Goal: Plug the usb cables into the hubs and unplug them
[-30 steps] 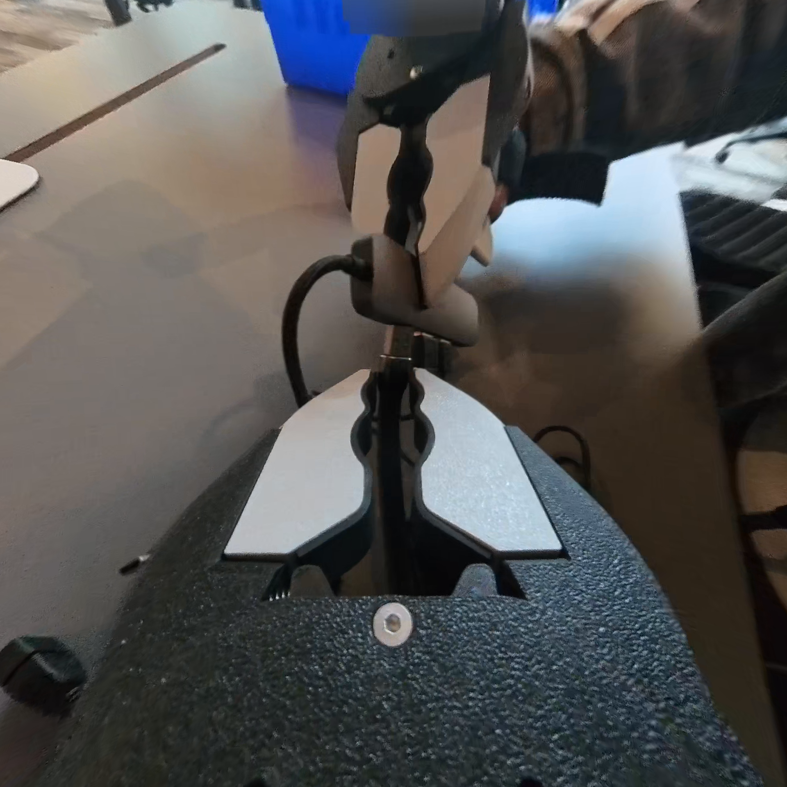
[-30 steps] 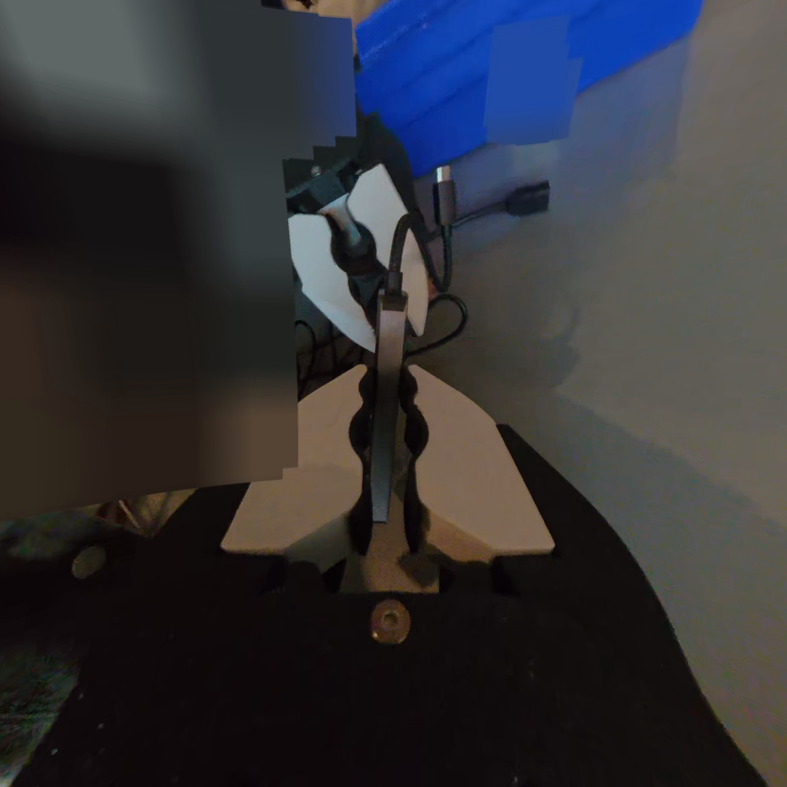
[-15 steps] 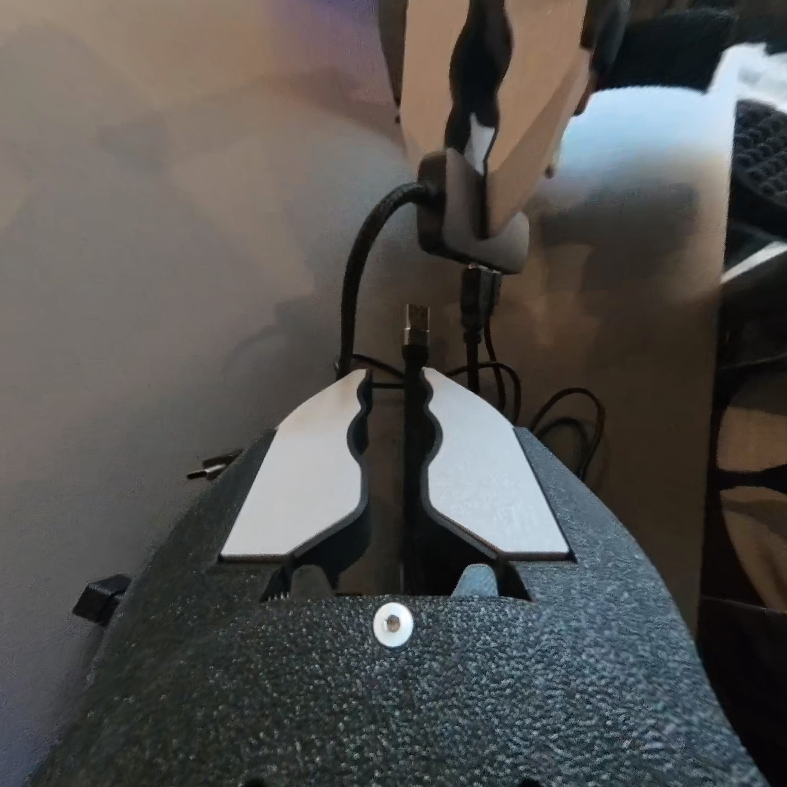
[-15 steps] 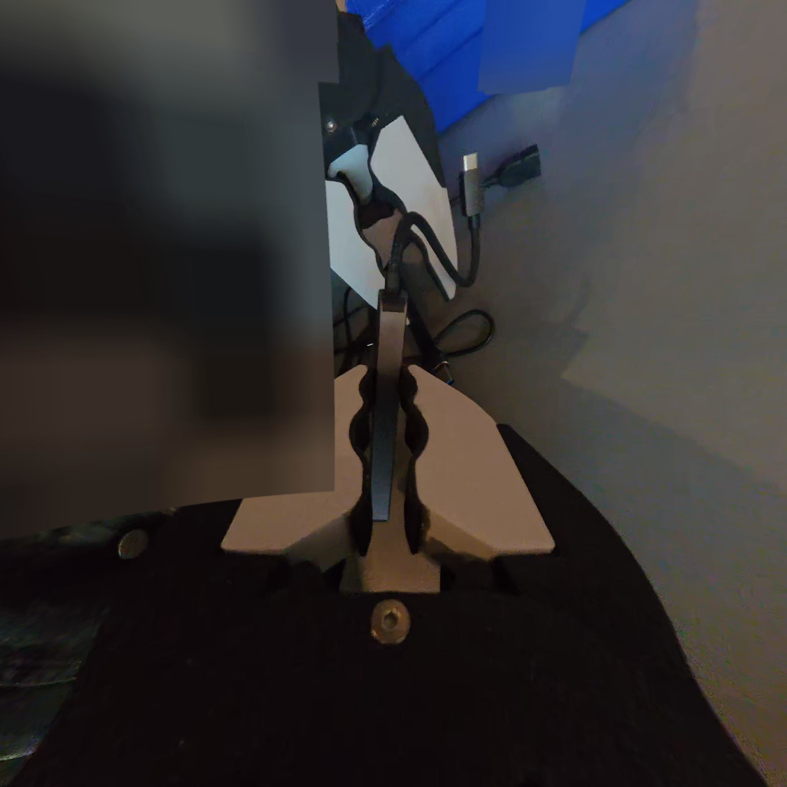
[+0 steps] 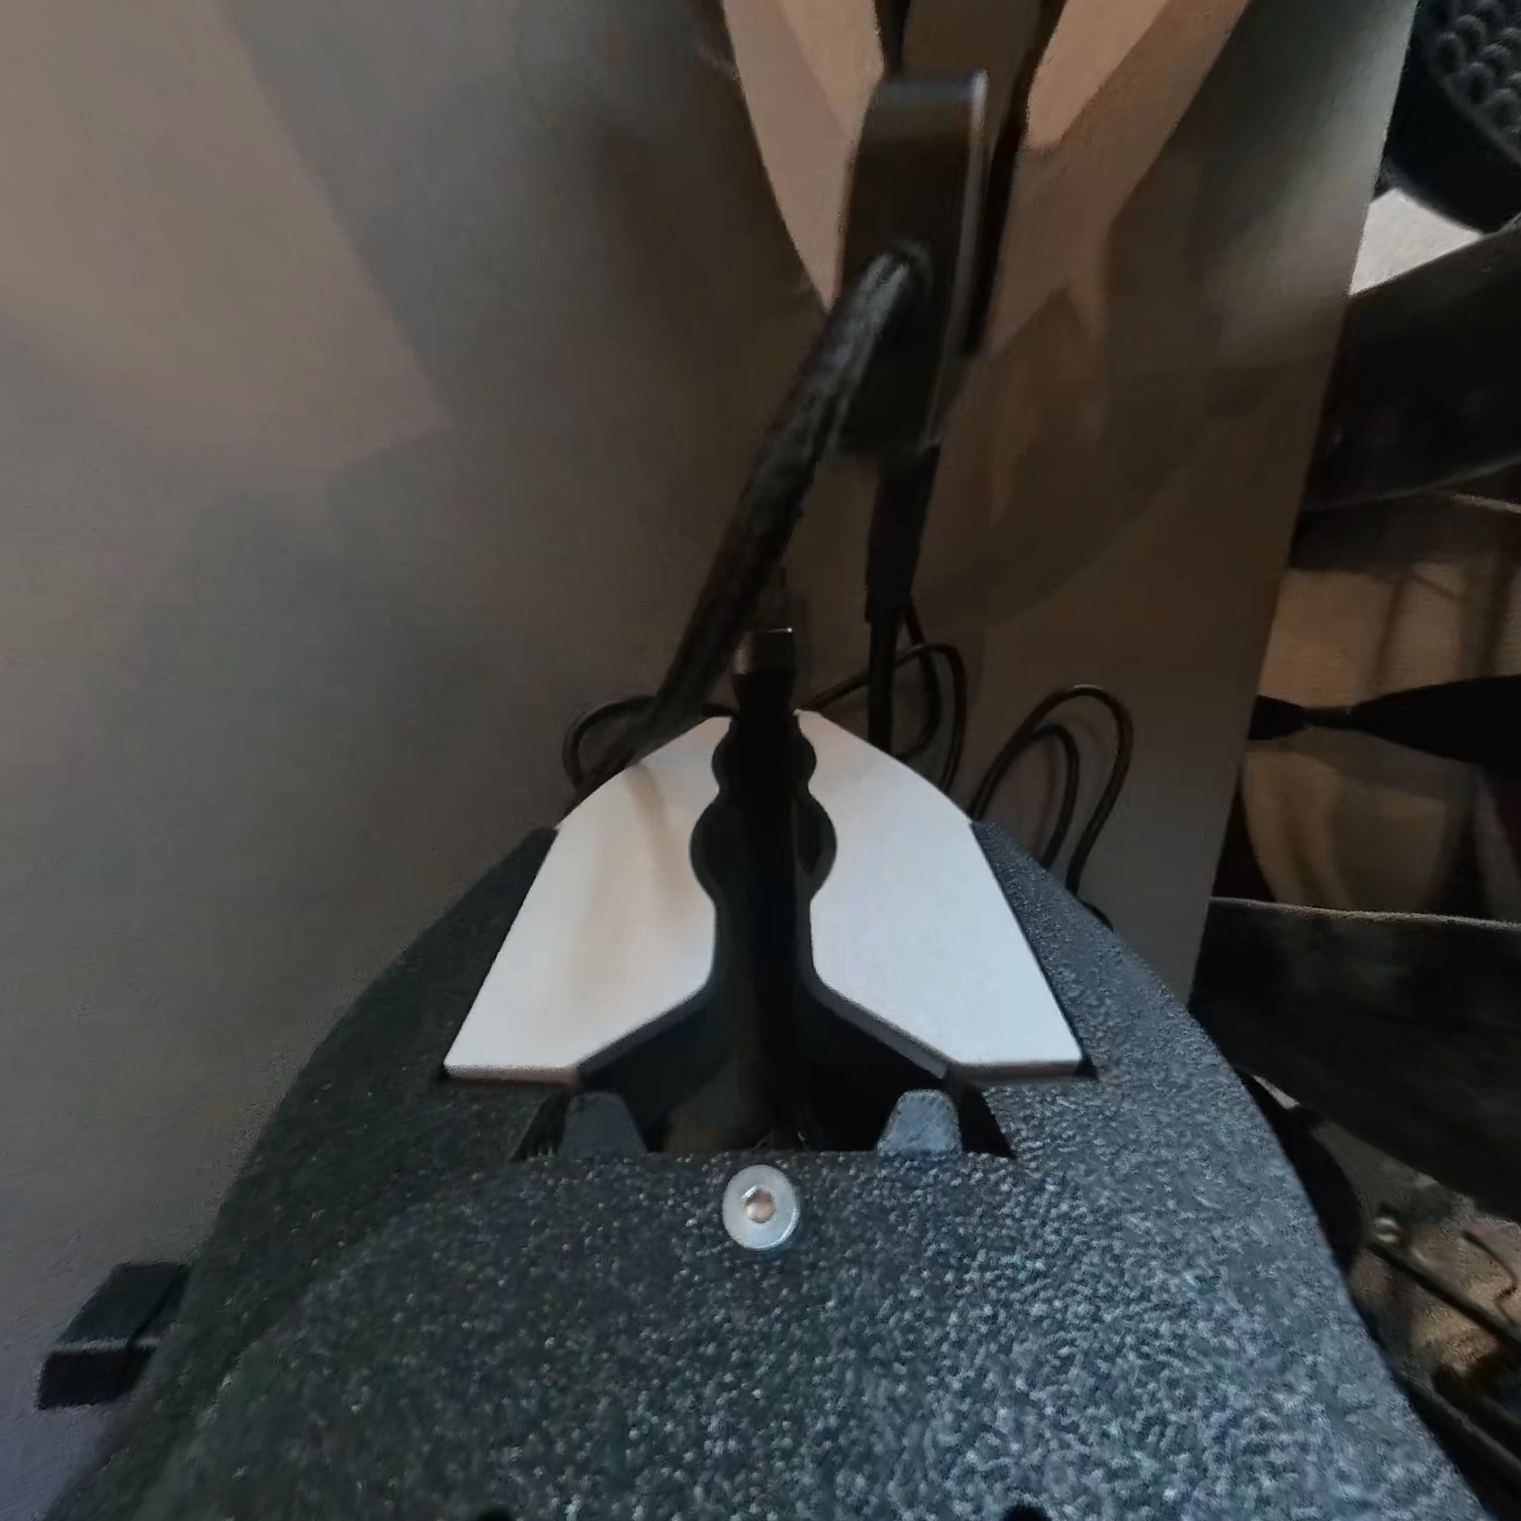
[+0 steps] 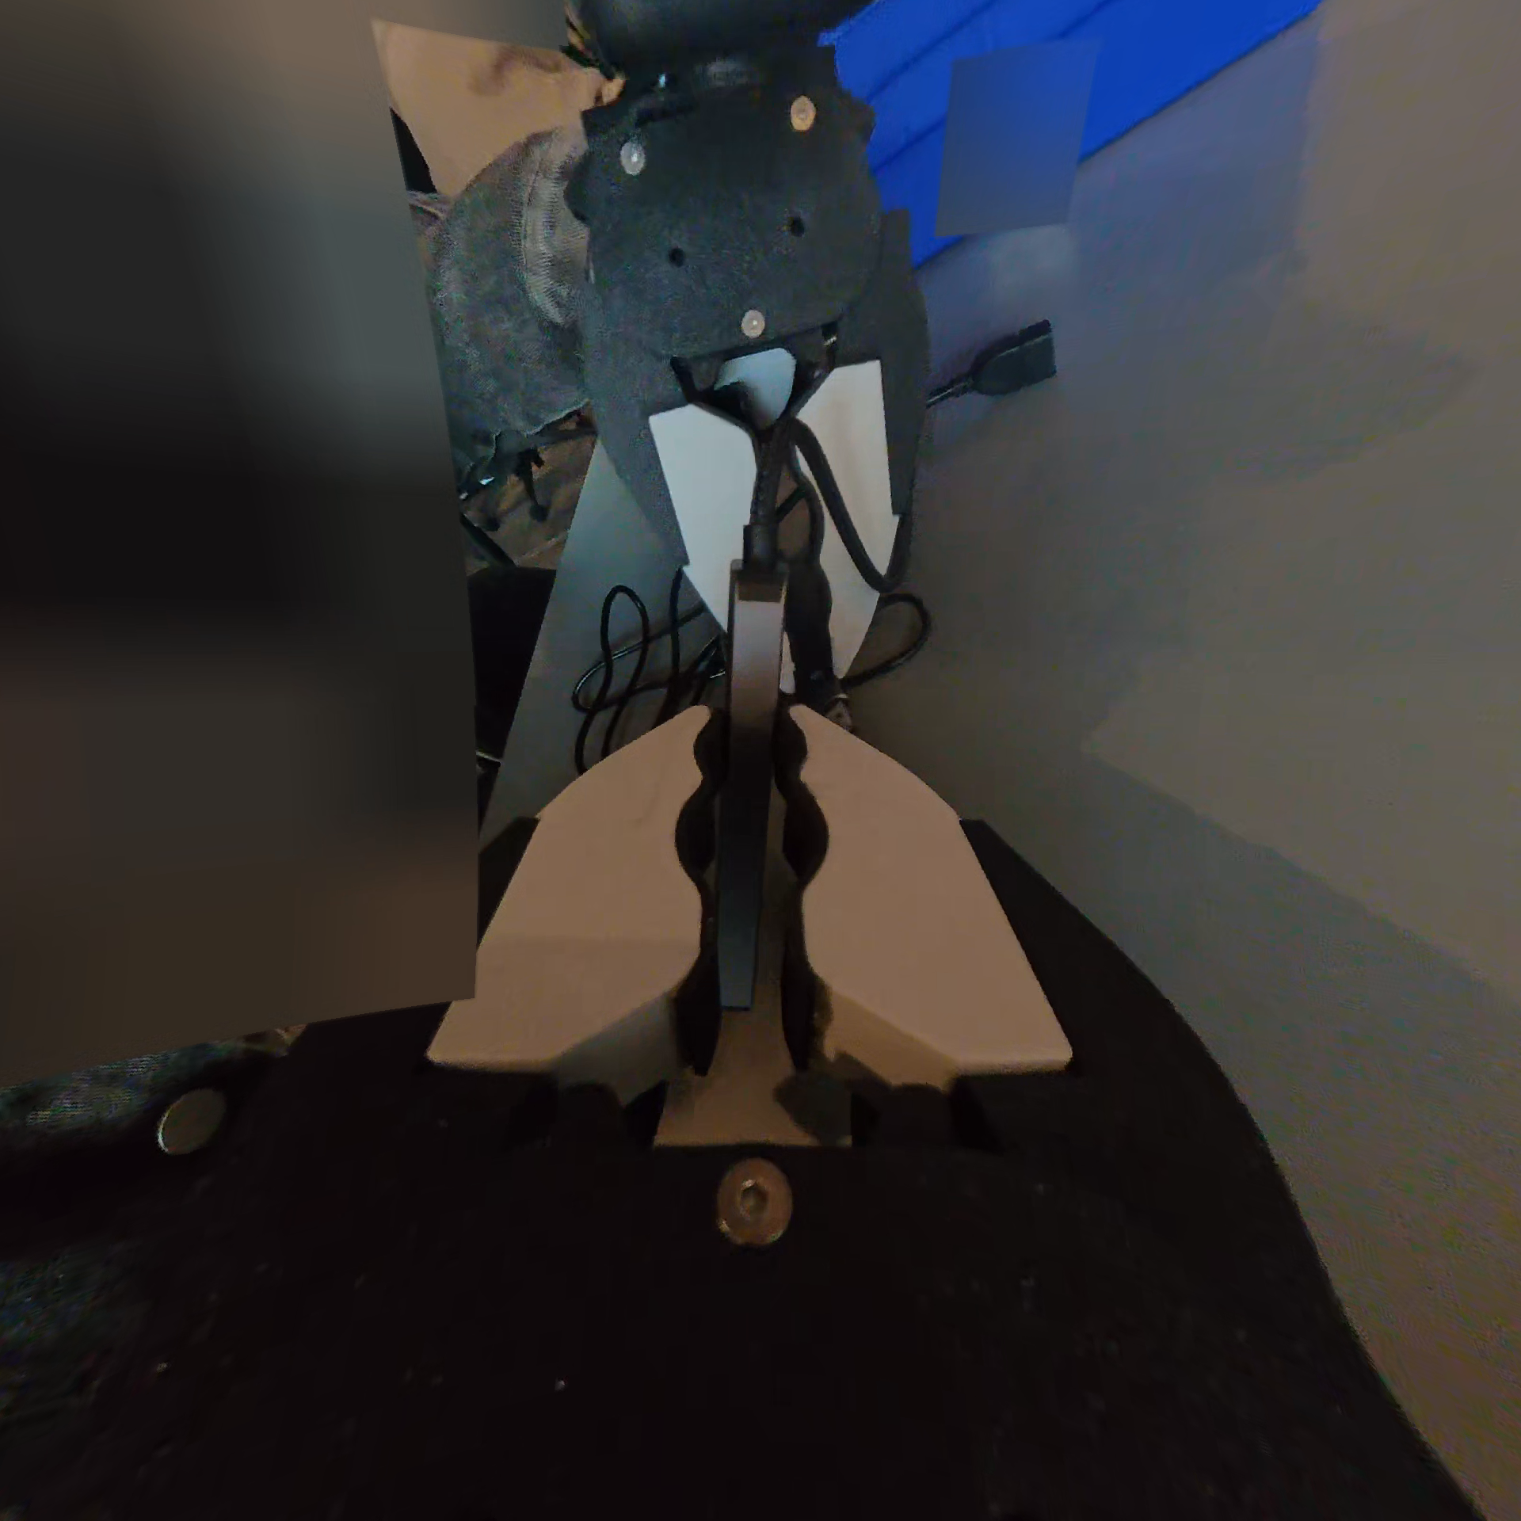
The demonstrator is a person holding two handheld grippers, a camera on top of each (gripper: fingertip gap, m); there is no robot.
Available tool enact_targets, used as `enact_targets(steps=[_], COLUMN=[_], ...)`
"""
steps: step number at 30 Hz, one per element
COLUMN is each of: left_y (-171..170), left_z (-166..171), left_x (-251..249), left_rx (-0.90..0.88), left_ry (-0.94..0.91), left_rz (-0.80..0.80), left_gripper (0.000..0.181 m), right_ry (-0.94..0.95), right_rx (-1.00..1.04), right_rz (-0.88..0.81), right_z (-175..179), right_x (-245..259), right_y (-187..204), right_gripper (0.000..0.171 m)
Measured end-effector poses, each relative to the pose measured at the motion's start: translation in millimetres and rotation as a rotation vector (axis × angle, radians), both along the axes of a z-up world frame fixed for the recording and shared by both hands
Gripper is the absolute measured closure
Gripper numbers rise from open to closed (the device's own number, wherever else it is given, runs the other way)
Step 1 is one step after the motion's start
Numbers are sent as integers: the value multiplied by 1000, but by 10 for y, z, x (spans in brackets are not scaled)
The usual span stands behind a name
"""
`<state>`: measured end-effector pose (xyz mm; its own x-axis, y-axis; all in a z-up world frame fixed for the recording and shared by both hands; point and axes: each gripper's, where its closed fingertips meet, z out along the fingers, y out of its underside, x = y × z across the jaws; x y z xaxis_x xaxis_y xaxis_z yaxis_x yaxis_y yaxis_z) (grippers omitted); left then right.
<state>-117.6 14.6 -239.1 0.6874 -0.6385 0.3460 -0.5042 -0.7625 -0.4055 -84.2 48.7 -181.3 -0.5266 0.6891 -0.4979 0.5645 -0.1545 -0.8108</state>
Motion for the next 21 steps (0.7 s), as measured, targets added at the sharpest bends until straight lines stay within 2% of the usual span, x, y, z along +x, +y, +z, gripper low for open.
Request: enact_targets(steps=[2,6,8,11,14,17,21], left_y=[40,87,44,84,117,105,73], left_z=[76,524,629,751,853,909,848], left_x=[-22,-138,-184,-177,-223,-285,-251], left_rx=[50,317,399,549,735,880,895], left_ry=[-69,-263,-250,-150,134,405,424], left_rz=[70,227,270,345,346,279,250], left_gripper=[172,172,172,172,172,172,172], right_ry=[10,39,67,101,128,182,224], right_rx=[-10,-104,-149,-225,-275,-217,-6], right_rz=[-4,-50,-58,-39,-39,-65,-92], right_z=[-1,44,106,222,287,356,412], right_x=[14,24,-4,-54,-95,-129,-202], right_y=[18,121,121,23,-23,-14,-48], right_gripper=[160,160,160,160,160,160,160])
